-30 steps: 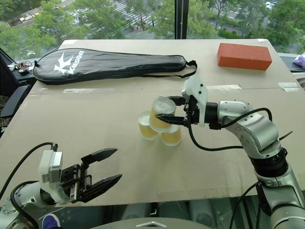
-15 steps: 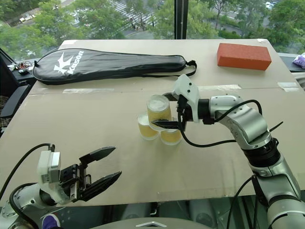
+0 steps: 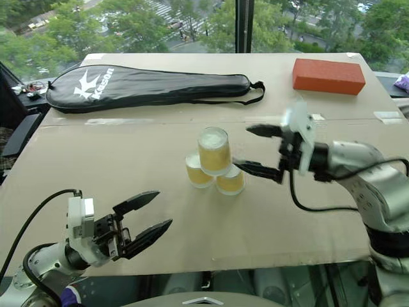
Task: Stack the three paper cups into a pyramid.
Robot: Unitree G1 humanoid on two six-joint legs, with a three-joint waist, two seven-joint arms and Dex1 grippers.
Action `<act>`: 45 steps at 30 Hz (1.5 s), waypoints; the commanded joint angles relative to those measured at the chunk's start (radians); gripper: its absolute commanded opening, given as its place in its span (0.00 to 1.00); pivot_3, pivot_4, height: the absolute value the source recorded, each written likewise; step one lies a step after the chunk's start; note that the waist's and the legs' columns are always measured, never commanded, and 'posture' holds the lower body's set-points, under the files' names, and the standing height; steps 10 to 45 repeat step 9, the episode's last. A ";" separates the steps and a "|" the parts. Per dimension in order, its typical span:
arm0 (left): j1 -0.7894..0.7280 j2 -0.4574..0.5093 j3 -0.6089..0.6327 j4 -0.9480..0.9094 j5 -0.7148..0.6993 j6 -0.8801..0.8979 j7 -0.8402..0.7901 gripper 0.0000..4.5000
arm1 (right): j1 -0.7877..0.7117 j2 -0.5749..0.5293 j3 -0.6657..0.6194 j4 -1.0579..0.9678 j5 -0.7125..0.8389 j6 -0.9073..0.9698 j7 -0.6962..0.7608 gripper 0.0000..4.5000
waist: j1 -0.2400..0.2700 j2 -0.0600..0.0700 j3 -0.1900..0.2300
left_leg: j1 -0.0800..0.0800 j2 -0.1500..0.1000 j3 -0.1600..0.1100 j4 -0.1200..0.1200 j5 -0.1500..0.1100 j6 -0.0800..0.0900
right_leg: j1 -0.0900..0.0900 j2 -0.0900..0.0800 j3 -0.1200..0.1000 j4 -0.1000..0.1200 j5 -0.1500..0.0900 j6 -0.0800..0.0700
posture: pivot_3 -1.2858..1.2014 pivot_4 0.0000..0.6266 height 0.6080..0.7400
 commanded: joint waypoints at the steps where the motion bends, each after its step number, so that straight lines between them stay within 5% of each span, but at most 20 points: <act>1: 0.004 0.010 0.050 0.053 0.005 -0.013 -0.001 1.00 | 0.203 -0.072 -0.161 -0.060 -0.030 -0.083 0.051 0.97 | 0.003 0.000 0.000 | 0.000 0.000 0.000 0.000 0.000 0.000 | 0.000 0.000 0.000 0.000 0.000 0.000 | 0.52 0.24 1.00; 9: -0.029 0.037 0.073 0.147 0.021 -0.004 -0.015 1.00 | 0.529 -0.082 -0.295 -0.009 -0.123 -0.271 0.118 0.97 | 0.001 -0.001 -0.001 | 0.006 0.001 0.001 0.001 0.000 0.000 | 0.005 0.001 0.001 0.000 -0.003 0.004 | 0.52 0.24 1.00; 45: -0.029 0.037 0.073 0.147 0.021 -0.004 -0.015 1.00 | 0.529 -0.082 -0.295 -0.009 -0.123 -0.271 0.118 0.97 | 0.001 -0.001 -0.001 | 0.006 0.001 0.001 0.001 0.000 0.000 | 0.005 0.001 0.001 0.000 -0.003 0.004 | 0.52 0.24 1.00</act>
